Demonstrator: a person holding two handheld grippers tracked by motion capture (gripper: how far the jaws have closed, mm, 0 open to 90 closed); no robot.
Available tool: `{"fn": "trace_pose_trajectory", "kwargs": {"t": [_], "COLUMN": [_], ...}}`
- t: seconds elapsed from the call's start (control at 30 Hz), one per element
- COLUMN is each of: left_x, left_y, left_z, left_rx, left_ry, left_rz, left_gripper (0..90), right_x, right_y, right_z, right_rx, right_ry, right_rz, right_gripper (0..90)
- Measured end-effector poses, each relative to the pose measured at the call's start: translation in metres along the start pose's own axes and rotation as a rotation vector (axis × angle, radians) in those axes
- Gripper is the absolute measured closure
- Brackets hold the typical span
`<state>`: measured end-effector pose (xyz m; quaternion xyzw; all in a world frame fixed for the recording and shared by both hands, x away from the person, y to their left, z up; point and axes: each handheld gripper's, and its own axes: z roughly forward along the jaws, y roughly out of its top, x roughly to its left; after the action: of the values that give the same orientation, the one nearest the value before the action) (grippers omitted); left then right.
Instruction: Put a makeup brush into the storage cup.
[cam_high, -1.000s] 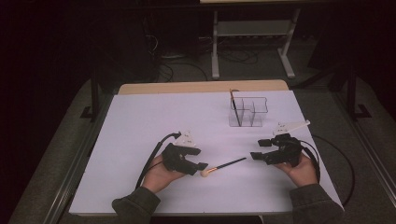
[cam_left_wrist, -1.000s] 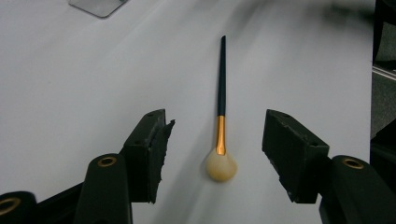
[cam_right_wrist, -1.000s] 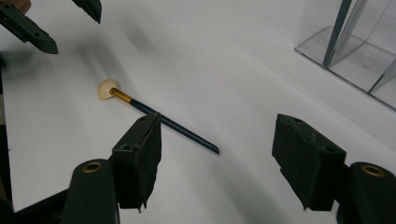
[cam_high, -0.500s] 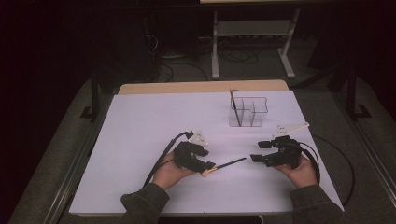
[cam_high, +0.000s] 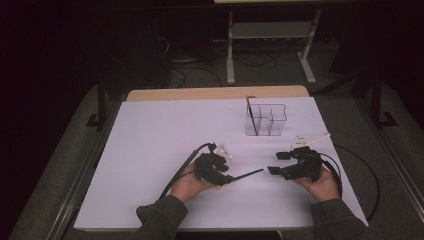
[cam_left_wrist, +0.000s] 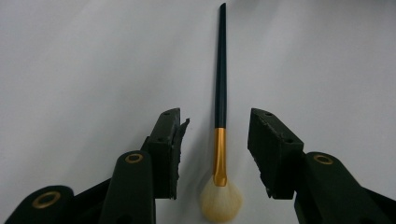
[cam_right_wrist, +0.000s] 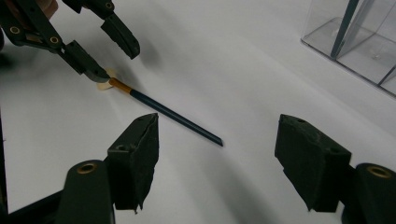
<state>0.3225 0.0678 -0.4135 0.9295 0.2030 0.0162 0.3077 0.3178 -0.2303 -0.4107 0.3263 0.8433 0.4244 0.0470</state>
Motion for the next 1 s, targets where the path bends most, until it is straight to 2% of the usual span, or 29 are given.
{"fn": "trace_pose_trajectory", "kwargs": {"t": [0.03, 0.1, 0.2, 0.3, 0.33, 0.43, 0.53, 0.63, 0.7, 1.0], "left_x": [0.001, -0.001, -0.002, -0.003, -0.004, -0.004, -0.005, -0.005, -0.005, -0.006], "left_y": [0.001, 0.002, 0.003, 0.005, 0.005, 0.008, 0.010, 0.011, 0.010, 0.011], "left_z": [0.000, 0.004, 0.008, 0.011, 0.012, 0.014, 0.017, 0.018, 0.021, 0.025], "left_rx": [0.015, 0.008, 0.017, 0.039, 0.036, 0.067, 0.068, 0.075, 0.087, 0.100], "left_ry": [0.000, -0.002, -0.004, -0.004, -0.006, 0.003, 0.002, -0.004, 0.010, 0.020], "left_rz": [0.017, 0.002, 0.000, 0.010, 0.001, 0.025, 0.010, 0.021, 0.015, 0.006], "left_gripper": [54.8, 56.2, 58.0, 59.4, 60.3, 62.5, 64.5, 67.1, 67.9, 72.4], "right_x": [0.000, 0.001, 0.003, 0.004, 0.004, 0.003, 0.004, 0.004, 0.004, 0.004], "right_y": [0.000, 0.000, 0.000, 0.001, 0.001, 0.000, 0.000, 0.000, 0.000, 0.000], "right_z": [0.001, 0.002, 0.003, 0.004, 0.004, 0.004, 0.004, 0.004, 0.004, 0.004], "right_rx": [0.004, 0.014, 0.017, 0.023, 0.023, 0.018, 0.018, 0.018, 0.017, 0.016], "right_ry": [-0.003, -0.003, -0.003, -0.002, -0.001, -0.002, 0.000, -0.002, 0.001, 0.007], "right_rz": [-0.006, -0.009, -0.021, -0.012, -0.011, -0.014, -0.015, -0.018, -0.018, -0.021], "right_gripper": [29.6, 29.4, 29.4, 29.4, 29.4, 29.4, 29.4, 29.0, 28.9, 29.3]}}
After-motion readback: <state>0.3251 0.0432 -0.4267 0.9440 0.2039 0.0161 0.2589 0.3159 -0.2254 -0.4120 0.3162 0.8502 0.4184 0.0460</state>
